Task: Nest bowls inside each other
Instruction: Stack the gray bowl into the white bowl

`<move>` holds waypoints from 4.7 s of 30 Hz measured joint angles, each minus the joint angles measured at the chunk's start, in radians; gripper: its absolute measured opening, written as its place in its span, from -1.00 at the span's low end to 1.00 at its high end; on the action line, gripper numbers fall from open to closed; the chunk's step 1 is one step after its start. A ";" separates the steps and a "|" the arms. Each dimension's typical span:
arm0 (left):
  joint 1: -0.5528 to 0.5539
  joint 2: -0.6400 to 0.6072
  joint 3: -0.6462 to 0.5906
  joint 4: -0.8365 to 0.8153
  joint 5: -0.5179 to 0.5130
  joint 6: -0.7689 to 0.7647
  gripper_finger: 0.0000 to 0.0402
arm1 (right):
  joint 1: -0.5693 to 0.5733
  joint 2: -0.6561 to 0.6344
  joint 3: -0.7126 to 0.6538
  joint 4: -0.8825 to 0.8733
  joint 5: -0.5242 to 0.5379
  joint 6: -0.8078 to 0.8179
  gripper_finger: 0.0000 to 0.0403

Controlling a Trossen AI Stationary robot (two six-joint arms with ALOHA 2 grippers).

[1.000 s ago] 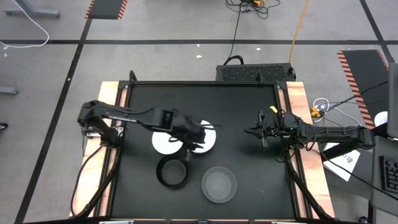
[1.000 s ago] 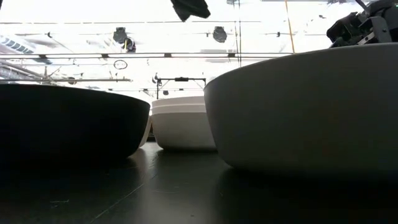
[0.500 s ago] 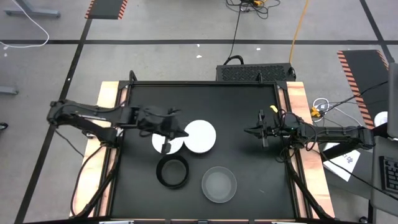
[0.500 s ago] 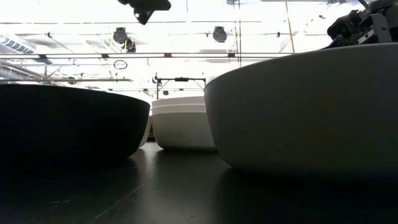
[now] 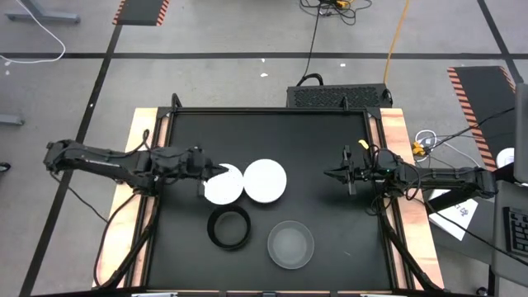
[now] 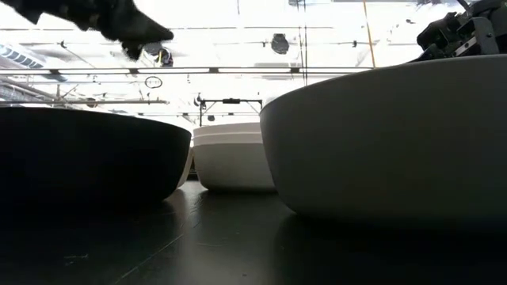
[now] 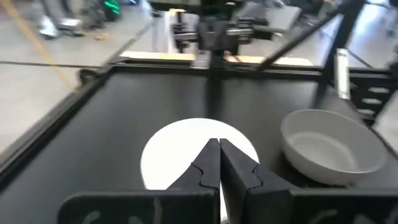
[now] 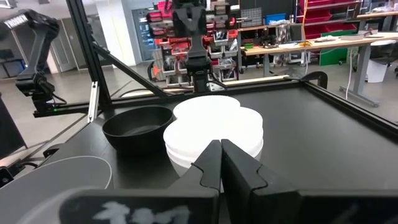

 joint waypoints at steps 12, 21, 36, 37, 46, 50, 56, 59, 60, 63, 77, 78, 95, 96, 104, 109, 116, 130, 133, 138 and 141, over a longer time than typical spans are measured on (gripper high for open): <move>0.000 -0.295 -0.286 0.172 -0.071 -0.079 -1.00 | 0.000 0.000 0.000 -0.007 0.000 -0.001 -1.00; 0.000 -0.359 -0.369 0.174 -0.088 -0.087 -1.00 | 0.000 0.001 0.000 -0.007 0.000 -0.001 -1.00; 0.000 -0.466 -0.477 0.175 -0.108 -0.091 -1.00 | 0.002 0.006 0.000 -0.007 -0.007 0.010 -1.00; 0.000 -0.474 -0.484 0.175 -0.113 -0.093 -1.00 | 0.002 0.006 0.000 -0.007 -0.007 0.010 -1.00; 0.000 -0.495 -0.509 0.170 -0.114 -0.104 -0.99 | 0.002 0.006 0.000 -0.007 -0.008 0.010 -1.00; 0.000 -0.495 -0.509 0.171 -0.114 -0.089 -0.99 | 0.002 0.006 0.000 -0.006 -0.013 0.010 -1.00; 0.000 -0.495 -0.509 0.179 -0.114 -0.075 -0.92 | 0.002 0.006 0.003 0.078 -0.089 0.000 -0.90; 0.000 -0.495 -0.508 0.176 -0.114 -0.063 -0.93 | 0.002 0.006 0.019 0.092 -0.091 0.003 -0.75; 0.000 -0.495 -0.508 0.176 -0.114 -0.060 -0.95 | 0.002 0.006 0.026 0.091 -0.091 0.003 -0.68; 0.000 -0.495 -0.508 0.175 -0.114 -0.058 -0.98 | 0.003 0.006 0.042 0.091 -0.093 0.011 -0.44; 0.000 -0.495 -0.508 0.166 -0.114 -0.056 -0.98 | 0.119 0.083 0.200 -0.073 -0.162 0.049 0.27; 0.000 -0.495 -0.508 0.167 -0.114 -0.056 -0.98 | 0.141 0.103 0.212 -0.074 -0.152 0.049 0.27; 0.000 -0.495 -0.507 0.169 -0.114 -0.056 -0.85 | 0.467 0.594 0.583 -0.411 0.265 0.133 0.27; 0.000 -0.495 -0.507 0.169 -0.114 -0.056 -0.84 | 0.472 0.622 0.607 -0.433 0.267 0.153 0.27; 0.000 -0.495 -0.507 0.169 -0.114 -0.037 -0.85 | 0.494 0.753 0.719 -0.547 0.211 0.277 0.27; 0.000 -0.495 -0.507 0.169 -0.114 -0.028 -0.85 | 0.494 0.779 0.726 -0.558 0.171 0.361 0.27; 0.000 -0.495 -0.507 0.184 -0.113 -0.007 -0.85 | 0.493 0.841 0.726 -0.556 0.166 0.442 0.27; 0.000 -0.495 -0.507 0.192 -0.111 0.007 -0.85 | 0.500 0.994 0.725 -0.431 0.066 0.533 0.27; 0.000 -0.495 -0.507 0.192 -0.111 0.013 -0.85 | 0.501 1.019 0.725 -0.432 0.066 0.555 0.27; 0.000 -0.495 -0.507 0.193 -0.110 0.013 -0.85 | 0.500 1.047 0.725 -0.434 0.066 0.582 0.27; 0.000 -0.495 -0.507 0.195 -0.110 0.019 -0.85 | 0.500 1.062 0.725 -0.432 0.066 0.594 0.27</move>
